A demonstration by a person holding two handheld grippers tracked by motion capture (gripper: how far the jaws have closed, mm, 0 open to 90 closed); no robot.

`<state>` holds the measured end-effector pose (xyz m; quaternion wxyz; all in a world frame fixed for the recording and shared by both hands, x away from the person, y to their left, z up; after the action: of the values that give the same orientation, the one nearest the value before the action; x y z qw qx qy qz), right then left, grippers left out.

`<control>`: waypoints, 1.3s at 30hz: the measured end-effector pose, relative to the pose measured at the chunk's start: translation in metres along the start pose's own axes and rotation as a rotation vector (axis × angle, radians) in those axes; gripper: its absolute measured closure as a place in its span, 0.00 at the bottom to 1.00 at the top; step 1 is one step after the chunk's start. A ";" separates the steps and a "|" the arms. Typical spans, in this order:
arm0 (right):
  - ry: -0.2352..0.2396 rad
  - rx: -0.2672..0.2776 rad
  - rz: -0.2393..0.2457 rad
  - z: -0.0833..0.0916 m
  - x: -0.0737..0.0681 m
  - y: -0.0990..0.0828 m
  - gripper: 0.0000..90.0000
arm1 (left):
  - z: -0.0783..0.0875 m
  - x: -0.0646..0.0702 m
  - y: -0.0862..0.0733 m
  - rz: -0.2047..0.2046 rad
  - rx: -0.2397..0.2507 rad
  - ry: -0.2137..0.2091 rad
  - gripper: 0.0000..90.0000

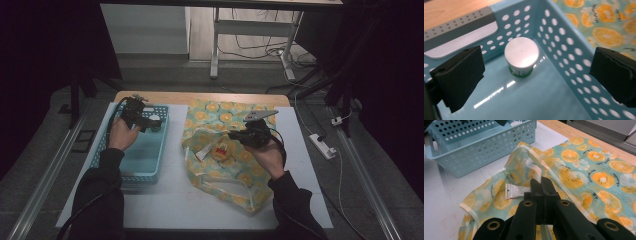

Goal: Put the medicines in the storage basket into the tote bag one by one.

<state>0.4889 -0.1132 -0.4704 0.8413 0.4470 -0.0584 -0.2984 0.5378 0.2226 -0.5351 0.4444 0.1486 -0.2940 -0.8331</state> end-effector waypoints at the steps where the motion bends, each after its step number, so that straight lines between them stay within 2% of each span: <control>1: 0.000 0.000 0.000 0.000 0.000 0.000 1.00 | -0.003 -0.002 0.000 0.002 -0.009 0.001 0.00; 5: 0.001 0.000 0.001 0.000 0.000 0.000 0.99 | -0.015 -0.008 -0.001 0.027 -0.031 0.016 0.00; 8: 0.001 -0.001 -0.001 0.000 0.000 0.000 1.00 | -0.020 -0.009 0.001 0.039 -0.033 0.001 0.00; 12: 0.001 -0.002 -0.002 -0.001 0.000 -0.001 1.00 | -0.028 -0.008 0.003 0.031 -0.053 -0.029 0.00; 16: 0.001 -0.003 -0.001 -0.001 0.000 -0.001 1.00 | -0.035 -0.008 -0.001 0.024 -0.095 -0.020 0.05; 18: -0.001 -0.005 0.000 -0.001 0.000 -0.001 1.00 | -0.036 -0.009 -0.003 0.025 -0.114 -0.013 0.09; 22: -0.001 -0.005 0.000 -0.002 0.000 -0.001 0.99 | -0.035 -0.010 -0.003 0.053 -0.099 -0.035 0.25; 25: -0.001 -0.006 0.002 -0.002 0.000 -0.001 1.00 | -0.035 -0.009 -0.005 0.046 -0.109 -0.047 0.37; 28: 0.001 -0.009 0.003 -0.003 0.000 -0.002 0.99 | -0.034 -0.010 -0.004 0.044 -0.099 -0.038 0.48; 29: 0.001 -0.010 0.003 -0.003 0.000 -0.002 0.99 | -0.033 -0.010 -0.004 0.041 -0.097 -0.041 0.54; 39: -0.001 -0.005 0.005 -0.002 -0.001 -0.001 1.00 | -0.029 -0.008 -0.004 0.065 -0.127 -0.021 0.56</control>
<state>0.4886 -0.1117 -0.4721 0.8431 0.4447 -0.0590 -0.2965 0.5540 0.2208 -0.5603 0.4765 0.1017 -0.2497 -0.8368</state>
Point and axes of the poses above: each handheld gripper's, and its own axes: z roughly backward along the jaws, y roughly out of its top, x roughly to its right, the point moved 8 cm from there along -z, roughly forward along the jaws, and after that the axes turned 9 degrees about -z, right-handed, at the moved point
